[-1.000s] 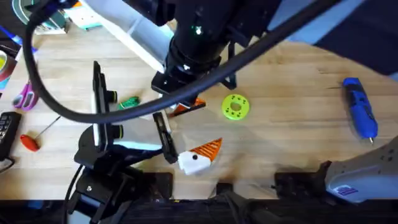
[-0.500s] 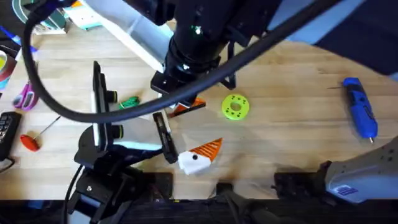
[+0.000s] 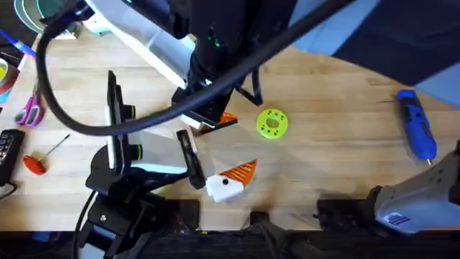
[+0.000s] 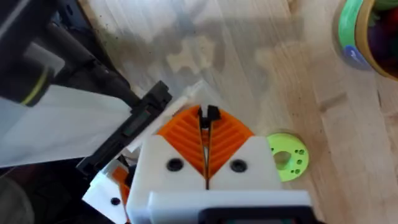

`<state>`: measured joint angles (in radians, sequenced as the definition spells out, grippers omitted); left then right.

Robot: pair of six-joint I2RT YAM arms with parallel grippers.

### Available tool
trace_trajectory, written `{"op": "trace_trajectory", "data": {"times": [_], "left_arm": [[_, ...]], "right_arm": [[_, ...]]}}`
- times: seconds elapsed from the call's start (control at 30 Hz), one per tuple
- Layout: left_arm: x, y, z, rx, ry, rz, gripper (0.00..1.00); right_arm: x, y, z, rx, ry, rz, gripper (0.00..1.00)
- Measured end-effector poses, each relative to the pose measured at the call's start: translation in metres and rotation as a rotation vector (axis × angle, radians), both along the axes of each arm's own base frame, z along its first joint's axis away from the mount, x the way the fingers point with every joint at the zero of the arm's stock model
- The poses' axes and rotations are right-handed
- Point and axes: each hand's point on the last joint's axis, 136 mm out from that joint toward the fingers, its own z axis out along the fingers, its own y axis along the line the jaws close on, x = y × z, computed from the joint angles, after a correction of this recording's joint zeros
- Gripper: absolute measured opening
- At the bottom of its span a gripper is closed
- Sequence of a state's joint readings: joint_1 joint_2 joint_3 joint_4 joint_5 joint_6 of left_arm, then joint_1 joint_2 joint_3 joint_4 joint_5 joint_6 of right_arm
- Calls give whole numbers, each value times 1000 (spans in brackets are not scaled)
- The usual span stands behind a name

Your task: Pick up the gripper from the table and insert it into the empty holder that is missing its gripper. Then pick up a screw, insert it into the mounting hole, and use the screwdriver to tighten it. Finally, clean up the table by picking up the vegetable and placing it into the bucket.

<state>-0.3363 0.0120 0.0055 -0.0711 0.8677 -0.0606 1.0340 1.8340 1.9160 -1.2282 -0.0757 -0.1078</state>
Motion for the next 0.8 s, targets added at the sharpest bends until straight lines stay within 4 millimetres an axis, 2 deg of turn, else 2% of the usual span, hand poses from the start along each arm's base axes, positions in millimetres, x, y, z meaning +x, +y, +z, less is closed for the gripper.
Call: {"op": "trace_trajectory", "data": {"times": [0.6, 0.8], "left_arm": [[0, 0, 0, 0, 0, 0, 993], [0, 0, 0, 0, 1, 0, 993]], "right_arm": [[-2, -2, -4, -15, 17, 2, 12], [-4, -1, -4, -12, 30, -1, 215]]}}
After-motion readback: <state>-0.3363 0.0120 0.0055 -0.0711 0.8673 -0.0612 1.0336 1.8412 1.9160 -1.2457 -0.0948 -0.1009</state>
